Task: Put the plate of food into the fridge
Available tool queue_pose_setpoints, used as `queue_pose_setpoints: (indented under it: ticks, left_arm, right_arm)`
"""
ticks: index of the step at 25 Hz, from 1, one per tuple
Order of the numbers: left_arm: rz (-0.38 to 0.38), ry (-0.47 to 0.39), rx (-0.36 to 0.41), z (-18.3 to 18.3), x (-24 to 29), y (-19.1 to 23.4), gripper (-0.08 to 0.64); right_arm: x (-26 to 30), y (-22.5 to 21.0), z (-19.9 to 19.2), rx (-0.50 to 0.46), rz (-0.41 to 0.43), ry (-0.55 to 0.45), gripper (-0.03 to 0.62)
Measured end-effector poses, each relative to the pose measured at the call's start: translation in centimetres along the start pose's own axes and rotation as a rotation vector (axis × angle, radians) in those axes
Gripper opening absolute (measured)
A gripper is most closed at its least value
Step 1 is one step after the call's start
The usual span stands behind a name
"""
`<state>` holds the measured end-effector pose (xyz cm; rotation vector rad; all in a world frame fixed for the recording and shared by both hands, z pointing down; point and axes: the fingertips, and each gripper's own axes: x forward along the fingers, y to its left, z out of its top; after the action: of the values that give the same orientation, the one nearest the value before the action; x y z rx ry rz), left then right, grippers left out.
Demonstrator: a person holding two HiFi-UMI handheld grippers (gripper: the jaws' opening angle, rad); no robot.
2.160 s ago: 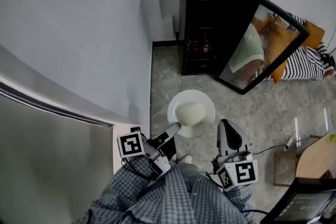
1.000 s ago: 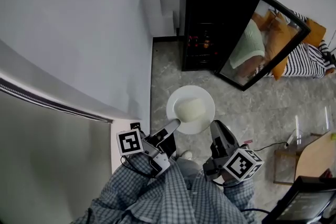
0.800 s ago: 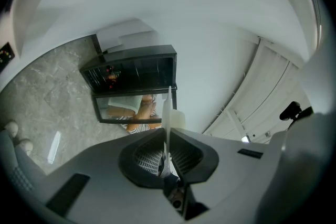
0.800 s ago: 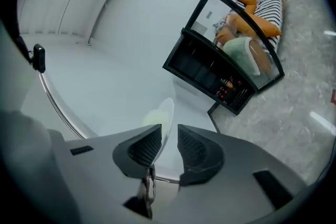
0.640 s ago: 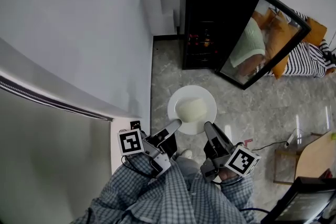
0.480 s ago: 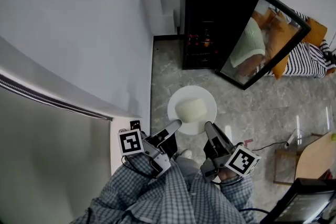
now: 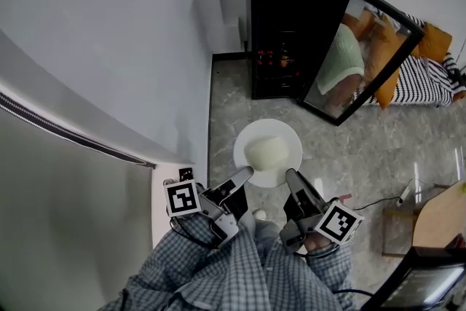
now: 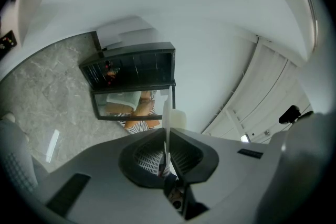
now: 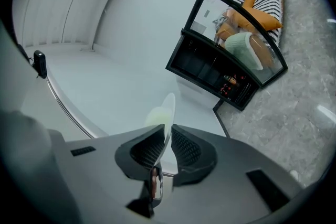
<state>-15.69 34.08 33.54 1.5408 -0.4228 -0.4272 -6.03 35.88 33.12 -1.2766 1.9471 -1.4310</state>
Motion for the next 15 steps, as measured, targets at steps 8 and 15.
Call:
queue_pose_setpoints:
  ticks: [8,15]
  left_arm:
    - [-0.012,0.002,0.001,-1.8,0.3,0.1,0.023]
    - [-0.023,0.009,0.007,-2.1,0.5,0.0,0.023]
  right_arm:
    - [-1.7,-0.3,0.2,-0.010,0.017,-0.004,0.048]
    - [-2.2,-0.3,0.4,-0.024,0.013,-0.007,0.048]
